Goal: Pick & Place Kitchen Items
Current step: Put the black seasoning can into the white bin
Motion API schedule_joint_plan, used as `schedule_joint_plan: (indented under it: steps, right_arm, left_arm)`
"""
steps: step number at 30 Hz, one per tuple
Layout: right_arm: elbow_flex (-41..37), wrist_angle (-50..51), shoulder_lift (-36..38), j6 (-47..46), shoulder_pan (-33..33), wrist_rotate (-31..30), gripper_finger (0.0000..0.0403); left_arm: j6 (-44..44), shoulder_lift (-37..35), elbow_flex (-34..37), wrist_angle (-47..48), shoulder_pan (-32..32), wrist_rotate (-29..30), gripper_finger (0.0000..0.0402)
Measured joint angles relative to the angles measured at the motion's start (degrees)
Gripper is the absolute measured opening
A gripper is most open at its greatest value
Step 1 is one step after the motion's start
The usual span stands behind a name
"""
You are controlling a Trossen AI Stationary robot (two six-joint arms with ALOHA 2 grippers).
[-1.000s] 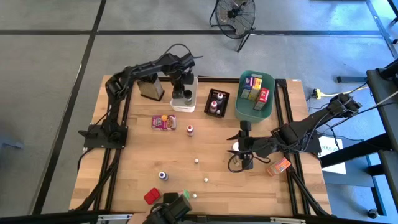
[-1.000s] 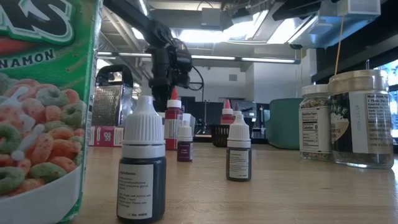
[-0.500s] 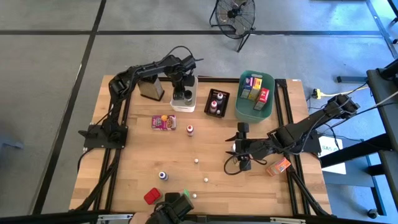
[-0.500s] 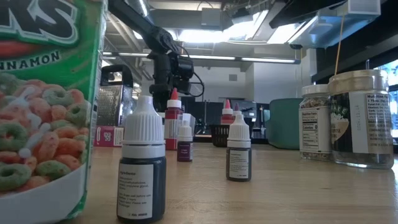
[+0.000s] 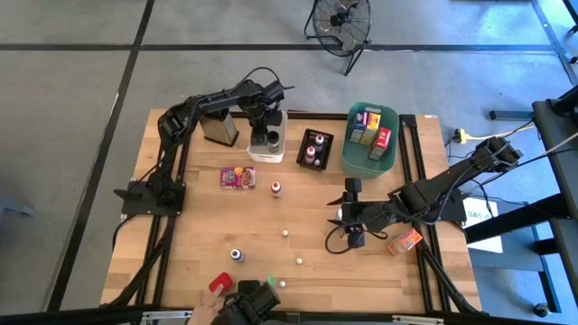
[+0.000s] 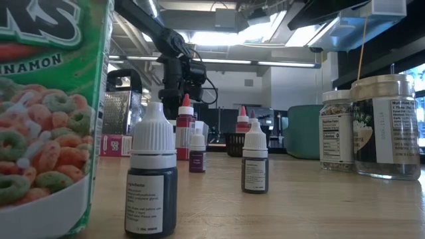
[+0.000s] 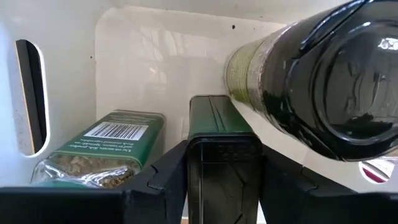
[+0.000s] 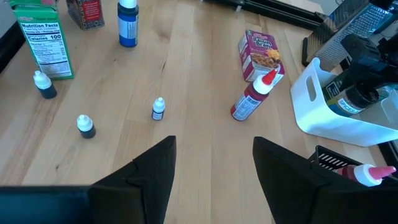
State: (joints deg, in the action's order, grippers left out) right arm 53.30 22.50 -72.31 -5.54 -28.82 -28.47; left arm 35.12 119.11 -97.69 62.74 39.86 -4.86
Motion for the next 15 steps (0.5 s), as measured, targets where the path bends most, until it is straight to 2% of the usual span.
schedule_joint_plan:
  steps: [15]
  right_arm:
    - [0.0,0.0,0.0,0.0,0.0,0.0,0.0215]
  left_arm:
    - [-2.85,-0.02,-0.04,0.4,0.0,0.0,0.0225]
